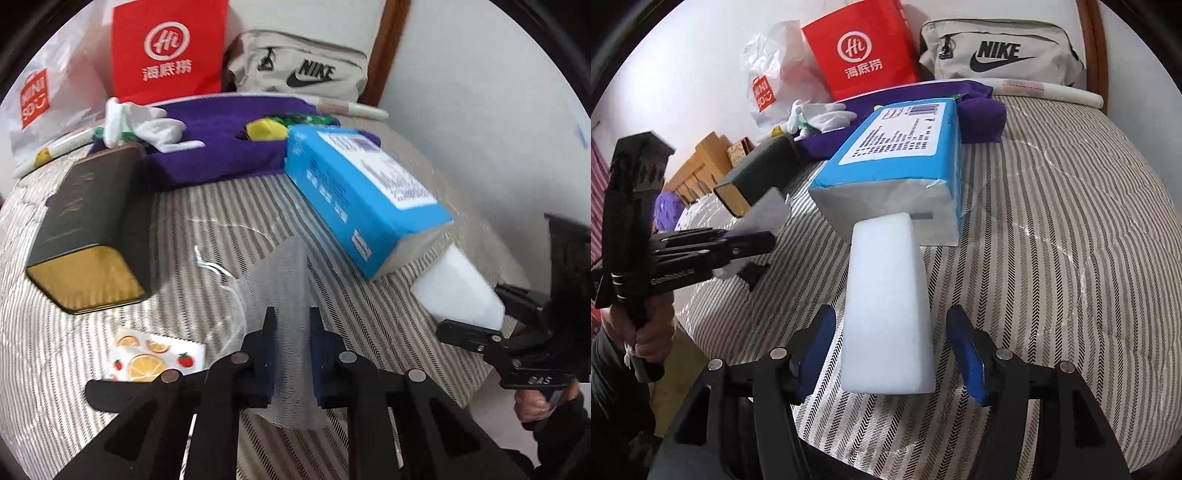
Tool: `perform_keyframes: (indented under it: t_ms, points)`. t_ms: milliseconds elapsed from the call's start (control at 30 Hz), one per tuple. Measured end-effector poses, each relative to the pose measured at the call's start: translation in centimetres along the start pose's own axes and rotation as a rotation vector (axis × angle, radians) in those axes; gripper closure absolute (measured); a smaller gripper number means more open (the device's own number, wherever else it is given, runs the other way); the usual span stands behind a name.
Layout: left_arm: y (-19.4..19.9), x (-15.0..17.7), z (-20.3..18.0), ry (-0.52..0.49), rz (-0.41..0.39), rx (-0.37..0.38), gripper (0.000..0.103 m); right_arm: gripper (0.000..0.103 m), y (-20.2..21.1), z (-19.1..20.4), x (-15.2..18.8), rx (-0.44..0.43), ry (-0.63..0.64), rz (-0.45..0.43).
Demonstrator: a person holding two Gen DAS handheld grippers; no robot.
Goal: Organize soft objects
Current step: 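Grasp white sponge with right tool while left tool grasps grey mesh bag, then carry sponge with right tool and mesh bag with left tool over purple towel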
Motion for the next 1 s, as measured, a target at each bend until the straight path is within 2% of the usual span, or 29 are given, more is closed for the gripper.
perform_keyframes:
  t_ms: [133, 200, 233, 300, 400, 533, 800, 933, 1000]
  points:
    - [2.1, 0.3, 0.9, 0.018, -0.031, -0.019, 0.09, 0.045, 0.1, -0.6, -0.4, -0.031, -0.072, -0.006]
    - [3.1, 0.6, 1.9, 0.044, -0.044, -0.031, 0.09, 0.061, 0.1, -1.1, -0.6, 0.003, -0.093, -0.007]
    - [3.4, 0.8, 2.3, 0.055, -0.047, -0.035, 0.09, 0.061, 0.1, -1.2, -0.7, 0.003, -0.097, -0.007]
    - [4.4, 1.4, 3.5, 0.088, -0.061, -0.05, 0.09, 0.069, 0.1, -1.1, -0.7, -0.035, -0.113, 0.013]
    - [5.5, 2.8, 5.6, 0.16, -0.061, -0.081, 0.09, 0.07, 0.4, -0.8, -0.9, -0.008, -0.099, 0.011]
    - [6.1, 4.9, 8.5, 0.28, -0.06, -0.062, 0.09, 0.07, 1.6, 0.4, -1.3, -0.004, -0.053, -0.007]
    - [7.0, 5.8, 11.4, 0.34, -0.068, -0.069, 0.09, 0.07, 5.2, 2.9, -3.2, -0.023, 0.029, -0.076]
    - [7.8, 5.0, 12.0, 0.35, -0.089, -0.05, 0.09, 0.07, 6.7, 3.8, -5.6, -0.006, 0.051, -0.12]
    - [8.7, 4.3, 12.2, 0.358, -0.116, -0.017, 0.09, 0.07, 7.0, 4.0, -6.7, 0.005, 0.06, -0.137]
Point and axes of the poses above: each gripper's, at about its wrist camera, not at the fingertips, and y roughly against the way its jaws point, z to its left, x to its underside, the point moved 7 cm from there along -y, roughly the way its jaws point, and after that the axes turned 8 degrees about -y, right-handed, at the moved point
